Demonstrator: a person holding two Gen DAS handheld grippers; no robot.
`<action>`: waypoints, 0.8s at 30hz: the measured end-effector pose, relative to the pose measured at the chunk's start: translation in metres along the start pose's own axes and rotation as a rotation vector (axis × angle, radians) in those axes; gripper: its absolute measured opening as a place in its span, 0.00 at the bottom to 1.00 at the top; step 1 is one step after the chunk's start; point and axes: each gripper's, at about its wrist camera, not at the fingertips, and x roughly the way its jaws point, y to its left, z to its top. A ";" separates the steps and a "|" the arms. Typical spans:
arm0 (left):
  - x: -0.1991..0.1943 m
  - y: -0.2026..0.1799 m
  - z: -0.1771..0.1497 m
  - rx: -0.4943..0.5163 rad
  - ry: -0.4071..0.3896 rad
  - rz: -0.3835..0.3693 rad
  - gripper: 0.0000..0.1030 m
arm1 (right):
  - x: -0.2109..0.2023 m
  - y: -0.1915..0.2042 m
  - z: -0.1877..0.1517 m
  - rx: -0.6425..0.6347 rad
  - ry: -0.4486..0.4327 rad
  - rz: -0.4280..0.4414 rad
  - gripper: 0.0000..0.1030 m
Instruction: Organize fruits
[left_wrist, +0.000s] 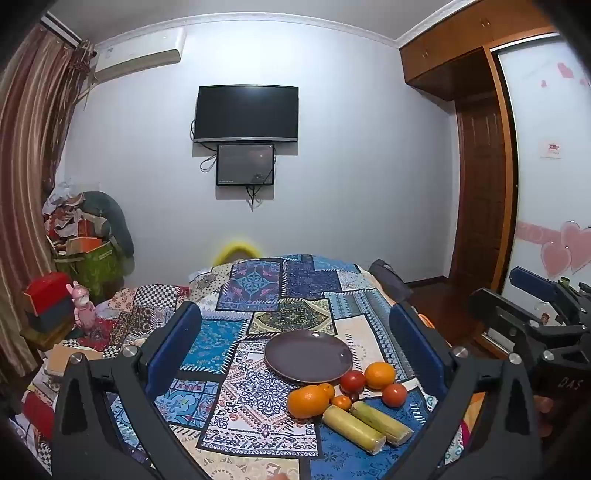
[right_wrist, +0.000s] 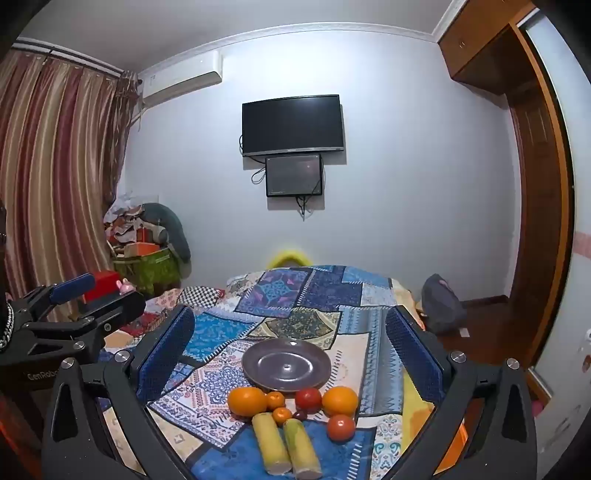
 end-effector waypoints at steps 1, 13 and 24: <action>0.000 0.000 0.000 0.001 0.002 -0.002 1.00 | 0.000 0.000 0.000 0.004 -0.002 0.000 1.00; -0.004 -0.003 0.005 0.009 -0.002 -0.012 1.00 | -0.003 0.000 0.005 -0.004 -0.021 -0.014 1.00; -0.005 0.002 0.002 -0.007 -0.017 -0.001 1.00 | -0.002 -0.001 -0.001 0.002 -0.032 -0.044 1.00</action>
